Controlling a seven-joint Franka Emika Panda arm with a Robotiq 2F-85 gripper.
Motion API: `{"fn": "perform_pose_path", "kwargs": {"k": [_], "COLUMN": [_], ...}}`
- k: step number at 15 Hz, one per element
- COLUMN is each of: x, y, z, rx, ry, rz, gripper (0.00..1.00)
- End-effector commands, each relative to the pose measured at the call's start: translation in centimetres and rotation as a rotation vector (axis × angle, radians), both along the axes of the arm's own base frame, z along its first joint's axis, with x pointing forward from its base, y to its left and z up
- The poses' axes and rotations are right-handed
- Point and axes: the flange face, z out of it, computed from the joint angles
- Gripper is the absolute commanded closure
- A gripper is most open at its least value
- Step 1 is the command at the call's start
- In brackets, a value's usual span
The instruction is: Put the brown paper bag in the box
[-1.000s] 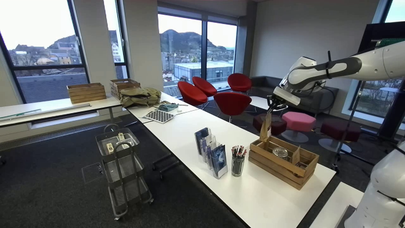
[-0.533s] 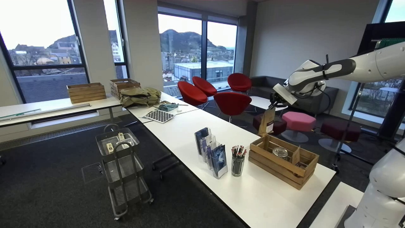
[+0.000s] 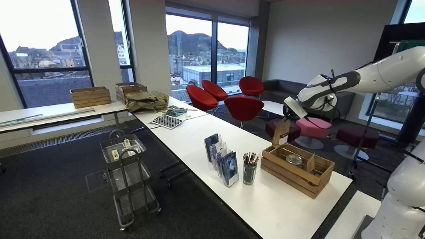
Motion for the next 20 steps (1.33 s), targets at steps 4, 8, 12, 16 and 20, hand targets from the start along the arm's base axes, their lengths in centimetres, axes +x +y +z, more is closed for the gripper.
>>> {"fn": "perform_pose_path", "kwargs": {"k": [4,8,12,16,20], "x": [-0.3,-0.3,0.1,0.5,0.7], "y": [0.3,0.8,2.2,3.7,4.5], "z": [-2.3,-3.9,-6.2,-9.1,-11.3], "rx": [0.010,0.014,0.024,0.027,0.034], "ry": [0.019,0.052,0.101,0.164,0.214], "rz": [-0.015,-0.003,0.033,0.073,0.097], "gripper": [1.00,1.00,1.00,1.00,1.00]}}
